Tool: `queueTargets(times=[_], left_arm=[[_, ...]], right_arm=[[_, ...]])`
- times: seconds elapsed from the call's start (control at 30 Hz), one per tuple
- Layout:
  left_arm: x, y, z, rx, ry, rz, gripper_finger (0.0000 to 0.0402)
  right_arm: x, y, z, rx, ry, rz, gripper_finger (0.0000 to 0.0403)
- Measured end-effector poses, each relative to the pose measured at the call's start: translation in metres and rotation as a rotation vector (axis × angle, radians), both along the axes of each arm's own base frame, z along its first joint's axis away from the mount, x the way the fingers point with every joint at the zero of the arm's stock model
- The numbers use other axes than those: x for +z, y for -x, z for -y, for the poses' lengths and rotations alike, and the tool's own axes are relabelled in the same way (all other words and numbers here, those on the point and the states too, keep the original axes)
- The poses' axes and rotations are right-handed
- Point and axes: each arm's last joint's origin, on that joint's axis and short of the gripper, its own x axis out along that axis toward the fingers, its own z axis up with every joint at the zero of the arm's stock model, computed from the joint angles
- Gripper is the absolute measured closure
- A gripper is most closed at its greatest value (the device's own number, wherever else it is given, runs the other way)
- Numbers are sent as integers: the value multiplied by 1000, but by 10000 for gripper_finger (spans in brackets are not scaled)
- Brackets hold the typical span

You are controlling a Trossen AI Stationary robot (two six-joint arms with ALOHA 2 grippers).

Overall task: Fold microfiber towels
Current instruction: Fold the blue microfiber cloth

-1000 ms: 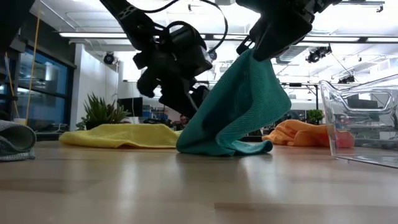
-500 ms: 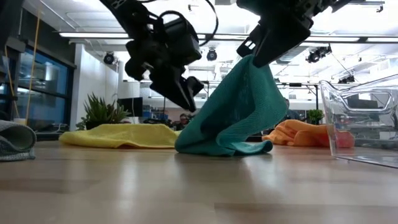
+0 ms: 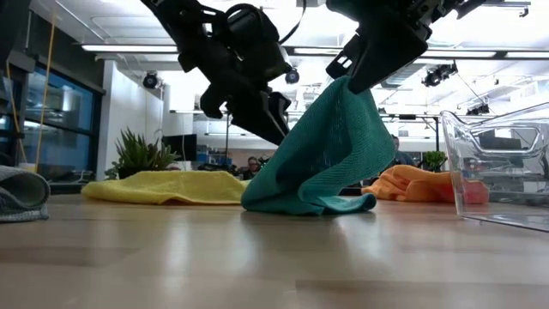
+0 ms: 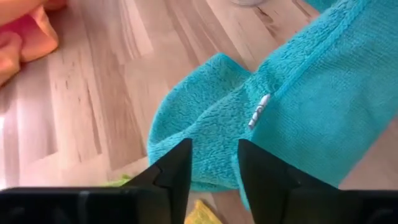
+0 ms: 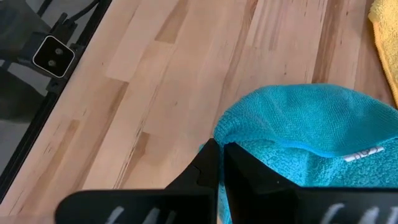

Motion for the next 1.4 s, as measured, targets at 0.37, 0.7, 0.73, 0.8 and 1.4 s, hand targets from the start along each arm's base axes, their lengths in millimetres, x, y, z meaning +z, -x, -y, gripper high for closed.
queueTargets(times=[0.37, 0.7, 0.73, 0.8, 1.4], left_arm=[[-8, 1, 2, -59, 93, -41, 236], [-11, -23, -7, -65, 76, -90, 236], [-13, -22, -7, -86, 82, -110, 236], [-19, -20, -6, -120, 88, -147, 236], [-23, -16, -7, -175, 109, -172, 273]], right_arm=[[0, 0, 0, -1, -2, -1, 402], [0, 0, -1, -14, -19, -11, 402], [0, 0, -1, -12, -18, -11, 402], [0, 1, -2, -6, -16, -10, 402], [0, 1, -4, -2, -18, -11, 402]])
